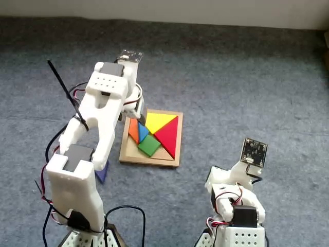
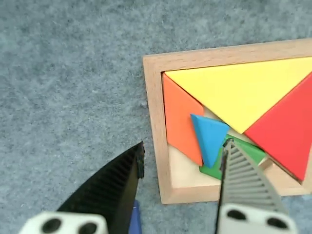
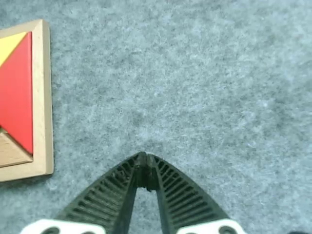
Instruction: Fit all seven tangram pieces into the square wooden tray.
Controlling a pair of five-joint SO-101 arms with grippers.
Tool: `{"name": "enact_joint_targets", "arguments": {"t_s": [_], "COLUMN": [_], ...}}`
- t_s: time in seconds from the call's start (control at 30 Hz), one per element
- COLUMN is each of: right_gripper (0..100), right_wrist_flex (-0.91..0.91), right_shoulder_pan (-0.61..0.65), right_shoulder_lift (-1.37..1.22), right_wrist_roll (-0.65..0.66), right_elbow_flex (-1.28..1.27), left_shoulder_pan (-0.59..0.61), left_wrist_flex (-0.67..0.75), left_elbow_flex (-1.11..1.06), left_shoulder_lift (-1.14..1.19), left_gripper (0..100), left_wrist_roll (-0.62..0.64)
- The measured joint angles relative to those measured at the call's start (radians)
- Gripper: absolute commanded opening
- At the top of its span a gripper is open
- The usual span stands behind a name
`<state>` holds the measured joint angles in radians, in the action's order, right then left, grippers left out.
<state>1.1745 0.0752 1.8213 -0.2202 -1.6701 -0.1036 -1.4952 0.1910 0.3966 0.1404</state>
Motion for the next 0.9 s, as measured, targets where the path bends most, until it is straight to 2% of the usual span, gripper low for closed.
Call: {"name": "enact_joint_targets", "arguments": {"t_s": [0.43, 0.63, 0.9], "right_gripper": [0.4, 0.4, 0.4], "right_wrist_flex": [0.0, 0.0, 0.0], "right_shoulder_pan": [0.0, 0.0, 0.0], "right_shoulder_lift": [0.0, 0.0, 0.0], "right_wrist_roll": [0.0, 0.0, 0.0], "right_elbow_flex": [0.0, 0.0, 0.0], "left_shoulder_pan": [0.012, 0.012, -0.074], "left_wrist_flex": [-0.011, 0.074, 0.092], "left_elbow_flex": [-0.058, -0.16, -0.19], "left_shoulder_lift": [0.0, 0.0, 0.0], "left_gripper": [26, 26, 26], "left_wrist_roll": [-0.081, -0.153, -0.166]}}
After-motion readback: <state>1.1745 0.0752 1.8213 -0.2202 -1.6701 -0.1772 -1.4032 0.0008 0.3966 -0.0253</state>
